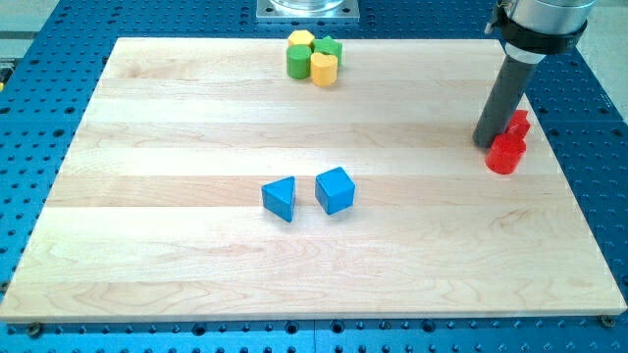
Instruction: Place the blue blocks at the center of the board
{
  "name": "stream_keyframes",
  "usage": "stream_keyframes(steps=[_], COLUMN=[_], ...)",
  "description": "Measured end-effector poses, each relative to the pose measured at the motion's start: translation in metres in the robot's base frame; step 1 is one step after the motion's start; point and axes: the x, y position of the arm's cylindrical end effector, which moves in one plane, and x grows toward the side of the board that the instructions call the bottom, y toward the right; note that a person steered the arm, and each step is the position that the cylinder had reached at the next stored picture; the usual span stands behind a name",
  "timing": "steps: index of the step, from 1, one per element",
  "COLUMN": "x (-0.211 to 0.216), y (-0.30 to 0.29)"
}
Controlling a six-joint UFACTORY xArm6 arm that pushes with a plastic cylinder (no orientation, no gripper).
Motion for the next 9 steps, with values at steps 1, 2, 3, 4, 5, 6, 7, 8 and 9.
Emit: stream_keyframes(steps=[1, 2, 3, 4, 5, 6, 7, 8, 9], x=[0.019, 0.020, 0.020, 0.041, 0.093, 0.133, 0.144, 0.099, 0.061], y=[-0.057, -0.122, -0.203, -0.261, -0.306, -0.320, -0.304, -0.270, -0.257])
